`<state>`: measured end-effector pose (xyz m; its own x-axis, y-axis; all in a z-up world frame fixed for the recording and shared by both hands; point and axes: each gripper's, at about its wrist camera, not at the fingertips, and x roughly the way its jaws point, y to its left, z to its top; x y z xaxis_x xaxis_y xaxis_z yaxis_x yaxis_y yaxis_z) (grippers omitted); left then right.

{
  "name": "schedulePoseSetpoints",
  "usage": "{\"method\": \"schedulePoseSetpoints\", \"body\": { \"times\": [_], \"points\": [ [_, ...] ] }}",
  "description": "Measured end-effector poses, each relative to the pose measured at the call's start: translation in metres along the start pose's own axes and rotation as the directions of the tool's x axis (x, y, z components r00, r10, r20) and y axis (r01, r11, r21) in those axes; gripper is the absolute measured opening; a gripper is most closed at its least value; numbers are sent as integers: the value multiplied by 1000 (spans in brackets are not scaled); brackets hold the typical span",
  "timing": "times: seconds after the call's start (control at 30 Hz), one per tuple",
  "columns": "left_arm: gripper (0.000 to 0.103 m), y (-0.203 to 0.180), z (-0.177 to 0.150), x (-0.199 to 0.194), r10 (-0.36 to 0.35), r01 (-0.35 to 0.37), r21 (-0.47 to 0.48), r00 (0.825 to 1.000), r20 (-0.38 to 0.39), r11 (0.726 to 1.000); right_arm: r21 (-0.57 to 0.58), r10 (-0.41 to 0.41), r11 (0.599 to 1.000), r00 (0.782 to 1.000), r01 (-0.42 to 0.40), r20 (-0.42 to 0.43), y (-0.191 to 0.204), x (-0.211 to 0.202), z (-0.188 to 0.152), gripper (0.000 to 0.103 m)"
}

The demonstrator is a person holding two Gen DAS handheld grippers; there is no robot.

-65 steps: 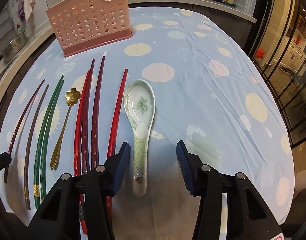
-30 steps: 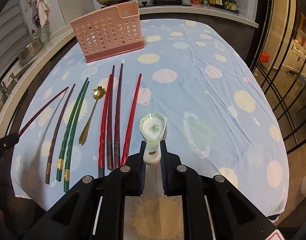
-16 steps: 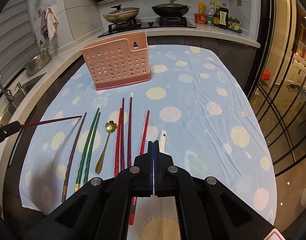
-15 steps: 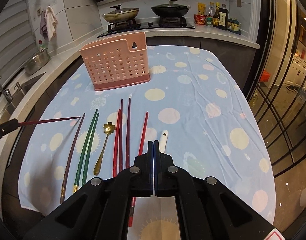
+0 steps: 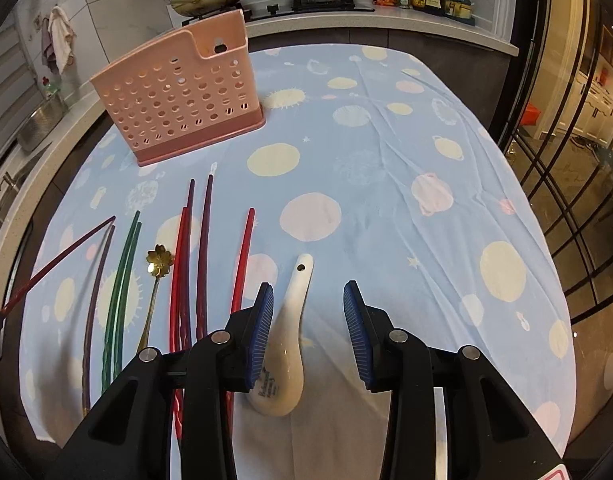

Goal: Organize utensils

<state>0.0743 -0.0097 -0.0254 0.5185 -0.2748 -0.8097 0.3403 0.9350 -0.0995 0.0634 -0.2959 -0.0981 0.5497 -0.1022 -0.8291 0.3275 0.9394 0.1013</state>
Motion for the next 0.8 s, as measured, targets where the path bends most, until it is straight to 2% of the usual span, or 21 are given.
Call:
{"method": "schedulePoseSetpoints", "body": {
  "times": [0.17, 0.23, 0.33, 0.4, 0.8],
  "points": [
    [7, 4, -7, 9, 4, -4, -8, 1000, -31, 1000, -22, -12, 1000, 999, 11, -50, 9, 30, 3, 36],
    [7, 6, -8, 12, 6, -6, -11, 999, -39, 1000, -24, -16, 1000, 998, 15, -61, 9, 37, 2, 32],
    [7, 8, -8, 14, 7, -8, -15, 999, -44, 1000, -47, -29, 999, 998, 26, -48, 12, 35, 2, 16],
    [7, 8, -7, 14, 6, -7, -17, 999, -43, 1000, -45, -19, 999, 999, 17, -50, 11, 33, 2, 13],
    [7, 3, 8, -15, 7, -7, -1, 999, 36, 1000, -9, 36, 999, 996, -35, 78, 2, -44, -6, 12]
  ]
}}
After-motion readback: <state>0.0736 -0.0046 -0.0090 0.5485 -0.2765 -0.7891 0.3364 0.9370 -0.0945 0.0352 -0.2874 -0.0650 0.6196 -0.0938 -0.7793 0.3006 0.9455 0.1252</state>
